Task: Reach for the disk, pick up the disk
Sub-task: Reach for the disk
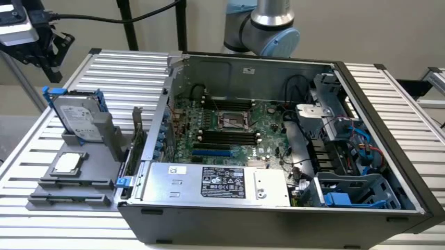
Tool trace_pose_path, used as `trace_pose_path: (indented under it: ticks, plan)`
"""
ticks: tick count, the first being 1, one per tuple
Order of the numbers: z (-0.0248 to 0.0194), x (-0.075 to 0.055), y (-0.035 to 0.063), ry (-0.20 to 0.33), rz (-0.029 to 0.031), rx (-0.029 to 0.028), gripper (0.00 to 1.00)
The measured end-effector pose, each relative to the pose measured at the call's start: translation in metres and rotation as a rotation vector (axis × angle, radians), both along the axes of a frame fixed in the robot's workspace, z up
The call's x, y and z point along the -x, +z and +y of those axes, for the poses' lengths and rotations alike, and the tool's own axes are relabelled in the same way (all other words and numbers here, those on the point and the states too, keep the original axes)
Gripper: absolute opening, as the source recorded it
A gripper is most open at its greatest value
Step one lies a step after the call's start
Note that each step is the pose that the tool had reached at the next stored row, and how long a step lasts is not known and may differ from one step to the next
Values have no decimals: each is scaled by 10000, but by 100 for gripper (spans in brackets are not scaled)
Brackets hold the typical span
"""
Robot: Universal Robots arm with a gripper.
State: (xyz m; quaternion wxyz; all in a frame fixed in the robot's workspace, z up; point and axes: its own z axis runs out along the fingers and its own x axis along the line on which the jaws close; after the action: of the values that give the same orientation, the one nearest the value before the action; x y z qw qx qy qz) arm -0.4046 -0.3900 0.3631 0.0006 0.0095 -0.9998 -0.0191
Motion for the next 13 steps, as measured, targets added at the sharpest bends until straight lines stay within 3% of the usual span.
trace_pose_path:
  ticks: [6,11,13]
  plan:
    - [36,124,-3,0,0,0,11]
    - [53,140,-3,10,-2,2,11]
    - [54,141,-3,245,-1,3,11]
